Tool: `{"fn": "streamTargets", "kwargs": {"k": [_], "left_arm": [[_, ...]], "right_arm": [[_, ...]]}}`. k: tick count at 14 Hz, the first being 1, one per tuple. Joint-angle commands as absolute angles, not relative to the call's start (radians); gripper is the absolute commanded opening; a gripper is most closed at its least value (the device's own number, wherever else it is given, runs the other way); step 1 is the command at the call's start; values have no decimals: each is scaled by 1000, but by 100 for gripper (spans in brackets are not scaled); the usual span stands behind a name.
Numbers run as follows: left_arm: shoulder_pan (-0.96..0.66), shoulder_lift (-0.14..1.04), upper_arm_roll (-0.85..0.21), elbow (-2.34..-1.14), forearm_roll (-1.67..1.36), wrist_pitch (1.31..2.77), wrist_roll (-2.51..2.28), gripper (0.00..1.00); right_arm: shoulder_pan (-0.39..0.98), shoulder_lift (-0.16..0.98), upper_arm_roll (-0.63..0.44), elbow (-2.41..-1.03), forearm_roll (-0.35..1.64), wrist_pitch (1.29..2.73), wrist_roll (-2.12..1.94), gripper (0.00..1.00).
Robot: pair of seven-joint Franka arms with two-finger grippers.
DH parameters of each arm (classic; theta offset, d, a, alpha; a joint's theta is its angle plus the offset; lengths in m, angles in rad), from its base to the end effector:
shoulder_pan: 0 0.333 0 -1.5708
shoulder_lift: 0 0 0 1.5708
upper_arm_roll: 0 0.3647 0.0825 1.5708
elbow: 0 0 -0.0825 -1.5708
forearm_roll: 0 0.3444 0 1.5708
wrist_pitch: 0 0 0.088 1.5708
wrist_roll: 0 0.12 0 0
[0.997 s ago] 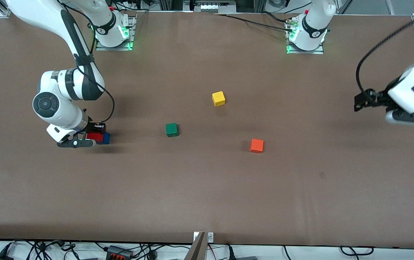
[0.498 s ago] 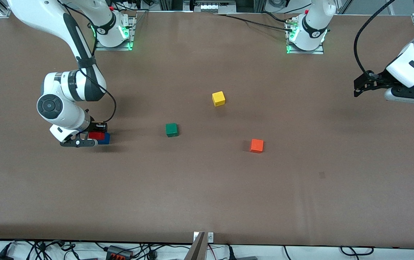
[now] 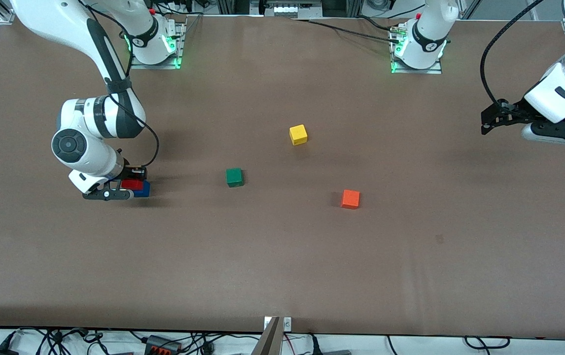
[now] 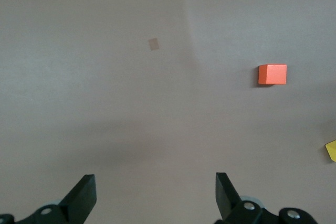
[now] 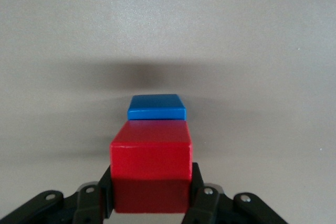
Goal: Pass red block to right arm, stack on blue
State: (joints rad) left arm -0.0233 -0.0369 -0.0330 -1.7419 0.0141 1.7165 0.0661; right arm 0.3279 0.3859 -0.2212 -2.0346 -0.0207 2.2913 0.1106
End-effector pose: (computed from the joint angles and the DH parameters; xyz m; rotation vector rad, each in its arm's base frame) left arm 0.5100 -0.0276 0.6172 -3.1203 0.1943 -0.0178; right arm 0.5711 0.0677 0.3103 3.0262 0.0325 -0.1654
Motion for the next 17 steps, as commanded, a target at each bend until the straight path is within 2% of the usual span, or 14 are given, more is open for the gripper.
{"fn": "streamTargets", "kwargs": {"k": [1, 2, 3, 4, 11, 15, 17], "left_arm": [[-29, -20, -28, -1707, 5, 1689, 83, 100], [-29, -17, -26, -1695, 3, 1683, 83, 100], [-28, -6, -26, -1686, 3, 1674, 84, 100], [-28, 0, -26, -1675, 3, 1658, 84, 100], [-26, 5, -26, -1669, 2, 1652, 87, 100], [-26, 3, -28, -1669, 2, 1612, 89, 100], [-26, 3, -26, -1669, 2, 1612, 87, 100]], "right_arm": [[319, 380, -213, -2049, -32, 2306, 127, 14], [319, 380, -213, -2049, -31, 2304, 132, 48], [321, 379, -213, -2049, -31, 2298, 147, 93], [322, 371, -213, -2048, -31, 2290, 149, 100], [322, 289, -216, -1979, -31, 2157, 146, 100], [318, 245, -219, -1838, -37, 2022, 88, 100], [295, 242, -222, -1716, -32, 1901, 80, 100]]}}
